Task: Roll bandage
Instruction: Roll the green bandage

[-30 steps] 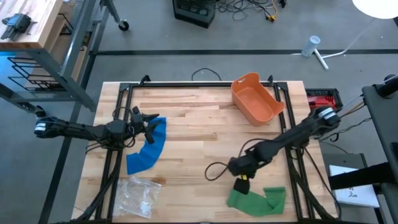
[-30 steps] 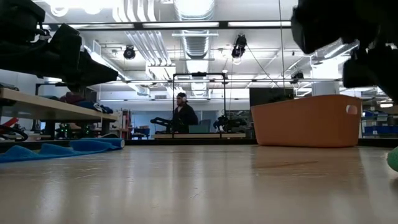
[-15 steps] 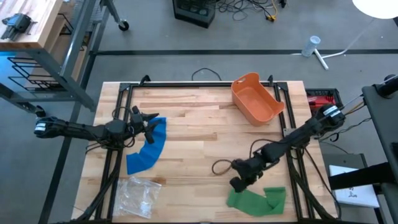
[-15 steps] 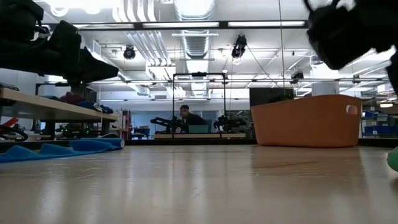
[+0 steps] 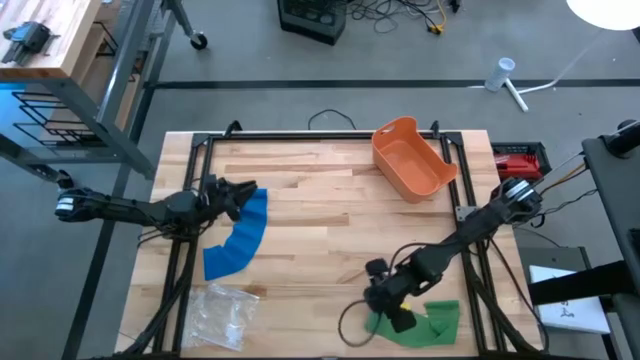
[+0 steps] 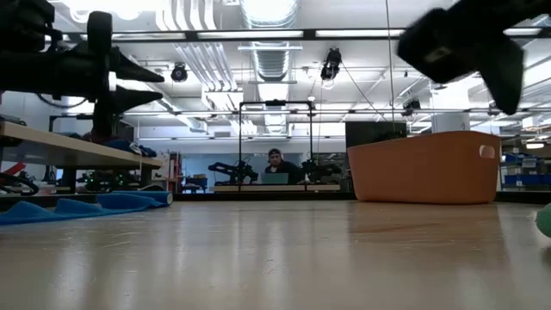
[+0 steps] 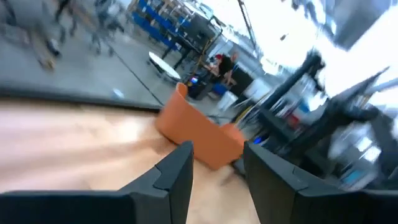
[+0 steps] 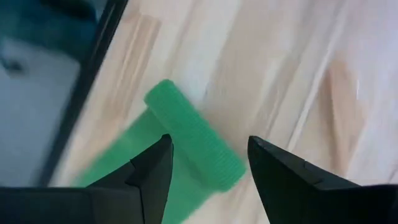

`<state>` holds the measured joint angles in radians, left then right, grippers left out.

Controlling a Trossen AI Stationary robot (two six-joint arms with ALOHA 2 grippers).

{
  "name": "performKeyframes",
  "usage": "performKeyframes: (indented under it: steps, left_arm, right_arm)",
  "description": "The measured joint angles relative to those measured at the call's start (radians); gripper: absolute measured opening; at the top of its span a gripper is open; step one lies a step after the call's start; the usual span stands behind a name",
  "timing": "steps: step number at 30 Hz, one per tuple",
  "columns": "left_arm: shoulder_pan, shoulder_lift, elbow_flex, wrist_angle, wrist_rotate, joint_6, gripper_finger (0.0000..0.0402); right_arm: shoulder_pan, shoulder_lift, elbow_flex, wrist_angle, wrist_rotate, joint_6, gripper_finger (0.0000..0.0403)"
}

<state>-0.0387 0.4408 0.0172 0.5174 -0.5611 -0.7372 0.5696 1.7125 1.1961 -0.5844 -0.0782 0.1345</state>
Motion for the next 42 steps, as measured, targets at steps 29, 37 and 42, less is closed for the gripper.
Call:
performKeyframes:
  steps: [29,37,42]
  left_arm:
    - [-0.001,0.055,0.0,0.092,0.129,-0.274,0.0132]
    - [0.0,0.069,0.0,0.355,0.078,-0.189,0.0132]
    - [0.0,0.074,0.0,0.446,0.052,-0.154,0.0132]
  right_arm:
    - [-0.007,0.21,0.033,-0.009,-0.019,-0.287,0.0195]
    - [-0.008,0.215,0.046,-0.01,-0.008,-0.211,0.0136]
    - [-0.007,0.215,0.051,-0.02,-0.006,-0.21,0.0102]
